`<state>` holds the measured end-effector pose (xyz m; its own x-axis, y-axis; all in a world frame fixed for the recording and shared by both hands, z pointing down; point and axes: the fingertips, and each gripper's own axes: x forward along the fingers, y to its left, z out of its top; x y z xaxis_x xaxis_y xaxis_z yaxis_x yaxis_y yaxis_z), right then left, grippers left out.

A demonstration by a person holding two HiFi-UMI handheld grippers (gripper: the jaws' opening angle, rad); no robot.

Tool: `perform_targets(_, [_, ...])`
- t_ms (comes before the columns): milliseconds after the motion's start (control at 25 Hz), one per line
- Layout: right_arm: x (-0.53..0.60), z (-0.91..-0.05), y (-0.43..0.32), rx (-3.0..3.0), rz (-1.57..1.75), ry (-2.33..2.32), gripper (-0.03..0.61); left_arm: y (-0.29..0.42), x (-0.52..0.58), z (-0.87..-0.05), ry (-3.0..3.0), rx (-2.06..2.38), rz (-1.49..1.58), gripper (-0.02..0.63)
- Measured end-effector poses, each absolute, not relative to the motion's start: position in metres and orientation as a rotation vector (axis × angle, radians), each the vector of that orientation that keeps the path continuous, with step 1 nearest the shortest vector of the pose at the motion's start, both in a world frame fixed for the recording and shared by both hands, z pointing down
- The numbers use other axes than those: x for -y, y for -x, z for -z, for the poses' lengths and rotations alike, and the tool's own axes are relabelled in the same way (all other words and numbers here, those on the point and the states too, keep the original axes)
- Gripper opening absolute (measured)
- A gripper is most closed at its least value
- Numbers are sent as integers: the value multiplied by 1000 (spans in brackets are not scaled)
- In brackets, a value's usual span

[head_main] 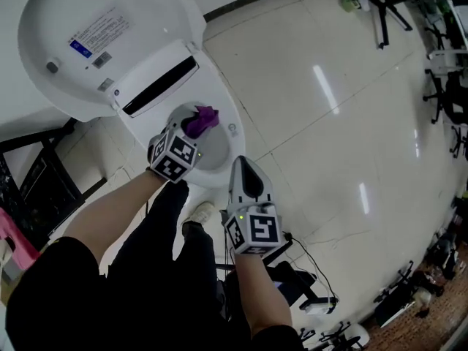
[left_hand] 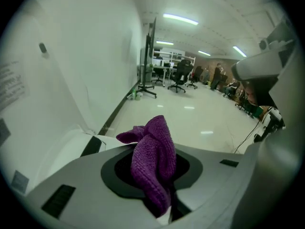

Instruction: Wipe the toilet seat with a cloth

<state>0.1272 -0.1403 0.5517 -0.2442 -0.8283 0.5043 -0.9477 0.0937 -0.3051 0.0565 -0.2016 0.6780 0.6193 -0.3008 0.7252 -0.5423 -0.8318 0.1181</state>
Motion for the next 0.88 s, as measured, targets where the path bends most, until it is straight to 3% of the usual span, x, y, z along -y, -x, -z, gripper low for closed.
perform_targets(480, [-1, -382, -103, 2331, -619, -1715, 17, 9, 29, -457, -2656, 822, -895, 100])
perform_targets(880, [-75, -297, -59, 2465, -481, -1657, 15, 45, -68, -337, -2775, 892, -790, 98])
